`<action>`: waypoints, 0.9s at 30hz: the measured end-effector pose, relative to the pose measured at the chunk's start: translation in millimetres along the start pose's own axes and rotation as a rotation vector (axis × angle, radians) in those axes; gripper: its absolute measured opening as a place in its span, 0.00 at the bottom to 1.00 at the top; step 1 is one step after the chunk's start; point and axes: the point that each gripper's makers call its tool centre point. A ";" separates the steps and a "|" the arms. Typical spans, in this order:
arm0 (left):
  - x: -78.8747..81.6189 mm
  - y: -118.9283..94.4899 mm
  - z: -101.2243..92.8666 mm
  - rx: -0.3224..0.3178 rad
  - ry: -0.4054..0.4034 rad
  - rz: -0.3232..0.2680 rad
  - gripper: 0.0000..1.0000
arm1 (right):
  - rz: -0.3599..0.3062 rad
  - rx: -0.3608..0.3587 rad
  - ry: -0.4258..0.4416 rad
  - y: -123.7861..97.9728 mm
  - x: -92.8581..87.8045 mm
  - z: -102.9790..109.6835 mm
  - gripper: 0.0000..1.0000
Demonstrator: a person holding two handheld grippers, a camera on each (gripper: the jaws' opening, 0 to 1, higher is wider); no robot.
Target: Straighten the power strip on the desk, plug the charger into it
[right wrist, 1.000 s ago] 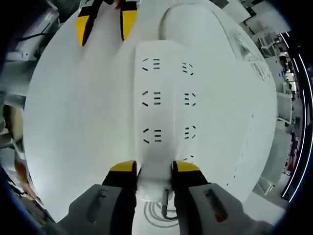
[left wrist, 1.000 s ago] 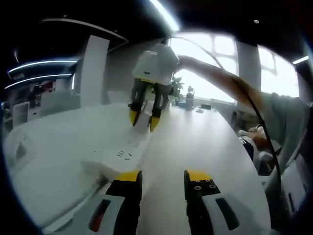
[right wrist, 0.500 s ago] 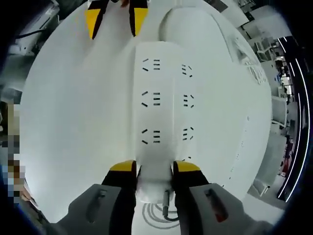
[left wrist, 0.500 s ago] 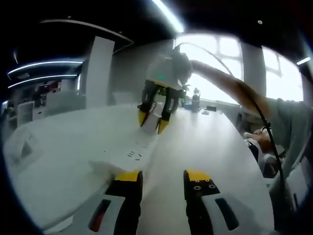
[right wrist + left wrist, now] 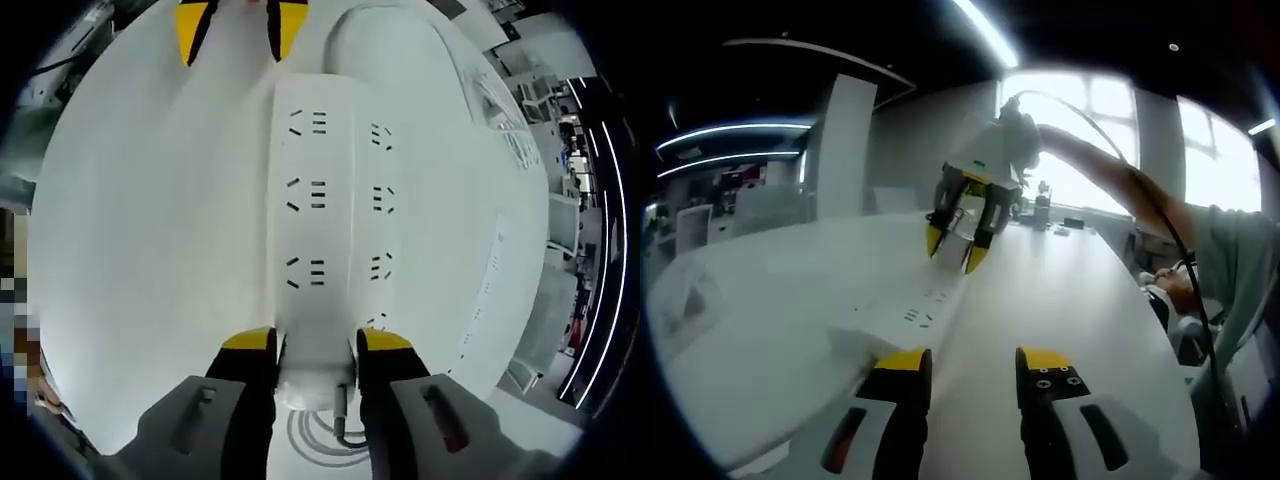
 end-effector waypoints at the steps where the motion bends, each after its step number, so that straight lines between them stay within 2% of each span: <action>1: -0.1 0.2 -0.3 -0.001 0.000 0.000 0.35 | -0.005 -0.007 -0.001 -0.3 0.2 0.9 0.32; 18: -2.0 1.1 -0.5 -0.003 -0.003 0.009 0.35 | -0.072 -0.096 -0.034 -3.7 4.9 -0.7 0.38; 27: -2.5 1.4 -1.8 -0.009 -0.004 0.011 0.35 | -0.107 -0.110 -0.038 -8.7 6.8 -2.3 0.35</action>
Point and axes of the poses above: the point that each gripper's makers call its tool centre point, and the gripper's own axes: y roughly forward along the fingers, z roughly to its left, x roughly out of its top, and after that the axes turned 11 degrees about y, right-handed
